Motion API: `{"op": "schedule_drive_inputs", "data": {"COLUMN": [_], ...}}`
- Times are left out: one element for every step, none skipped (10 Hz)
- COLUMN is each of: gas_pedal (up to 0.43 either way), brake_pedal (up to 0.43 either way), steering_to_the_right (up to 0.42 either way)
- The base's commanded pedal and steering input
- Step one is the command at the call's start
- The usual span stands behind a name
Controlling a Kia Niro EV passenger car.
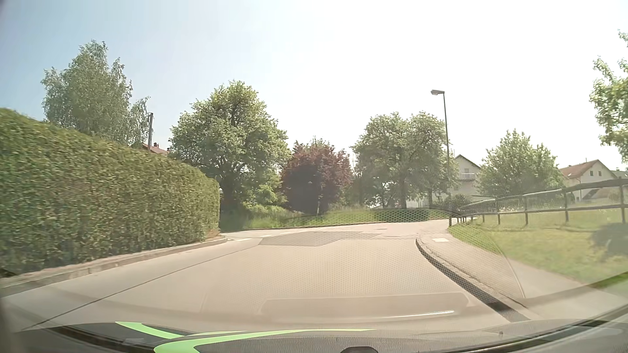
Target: Follow the waypoints while adhering to traffic rules and regulations
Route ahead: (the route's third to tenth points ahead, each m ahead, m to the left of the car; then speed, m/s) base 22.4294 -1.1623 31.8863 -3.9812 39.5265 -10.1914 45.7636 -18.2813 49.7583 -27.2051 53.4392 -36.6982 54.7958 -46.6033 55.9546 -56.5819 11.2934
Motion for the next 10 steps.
{"op": "schedule_drive_inputs", "data": {"gas_pedal": [0.087, 0.087, 0.087, 0.087, 0.087, 0.087, 0.087, 0.087, 0.087, 0.087], "brake_pedal": [0.000, 0.000, 0.000, 0.000, 0.000, 0.000, 0.000, 0.000, 0.000, 0.000], "steering_to_the_right": [0.040, 0.043, 0.046, 0.049, 0.050, 0.051, 0.055, 0.060, 0.062, 0.065]}}
